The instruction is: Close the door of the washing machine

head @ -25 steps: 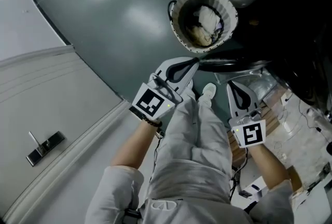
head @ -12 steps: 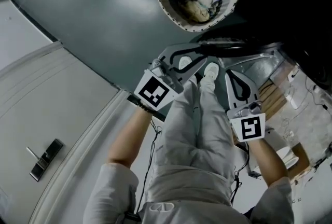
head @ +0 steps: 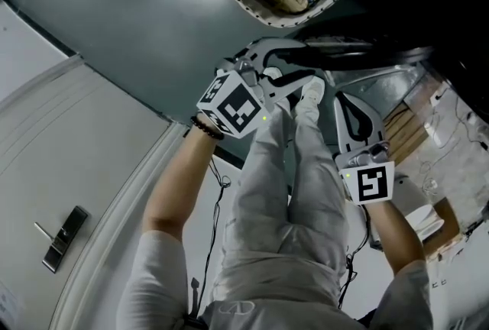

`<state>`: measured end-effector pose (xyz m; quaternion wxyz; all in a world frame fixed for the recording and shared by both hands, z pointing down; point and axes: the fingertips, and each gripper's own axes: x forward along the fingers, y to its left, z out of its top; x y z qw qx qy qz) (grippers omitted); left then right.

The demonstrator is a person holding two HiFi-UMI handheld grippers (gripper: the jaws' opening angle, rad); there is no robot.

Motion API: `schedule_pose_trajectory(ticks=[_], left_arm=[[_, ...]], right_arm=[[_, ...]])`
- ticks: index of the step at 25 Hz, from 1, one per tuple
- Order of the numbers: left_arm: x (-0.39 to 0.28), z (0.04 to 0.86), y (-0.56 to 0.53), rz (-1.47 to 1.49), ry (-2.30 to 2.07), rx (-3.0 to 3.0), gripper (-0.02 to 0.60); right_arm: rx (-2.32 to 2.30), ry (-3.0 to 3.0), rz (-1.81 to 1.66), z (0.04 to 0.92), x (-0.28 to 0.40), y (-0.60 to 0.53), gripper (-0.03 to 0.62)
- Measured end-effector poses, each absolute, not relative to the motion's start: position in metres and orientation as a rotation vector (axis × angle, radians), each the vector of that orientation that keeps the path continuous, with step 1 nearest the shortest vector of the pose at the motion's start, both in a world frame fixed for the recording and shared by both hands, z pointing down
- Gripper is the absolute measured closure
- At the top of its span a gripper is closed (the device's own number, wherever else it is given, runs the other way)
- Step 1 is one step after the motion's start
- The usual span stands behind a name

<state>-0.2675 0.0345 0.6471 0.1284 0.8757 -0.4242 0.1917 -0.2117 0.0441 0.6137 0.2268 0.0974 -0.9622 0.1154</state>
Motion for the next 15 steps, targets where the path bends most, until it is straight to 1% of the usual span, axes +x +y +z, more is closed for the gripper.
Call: schedule_pose_trajectory(ticks=[5, 8, 10, 15], left_arm=[[-0.266, 0.668, 0.028, 0.572, -1.167, 2.55, 0.422], [-0.263, 0.675, 0.027, 0.585, -1.128, 2.564, 0.435], [-0.263, 0.679, 0.027, 0.601, -1.115, 2.57, 0.456], [-0.258, 0.687, 0.024, 0.614, -1.084, 2.588, 0.471]], right_arm=[[0.277, -2.628, 0.33, 0.63, -0.203, 0.045, 0.583], [0.296, -2.623, 0.338, 0.636, -0.201, 0.043, 0.583], [0.307, -2.623, 0.344, 0.639, -0.201, 0.043, 0.583], [0.323, -2.63, 0.352, 0.643, -0.203, 0.045, 0.583]])
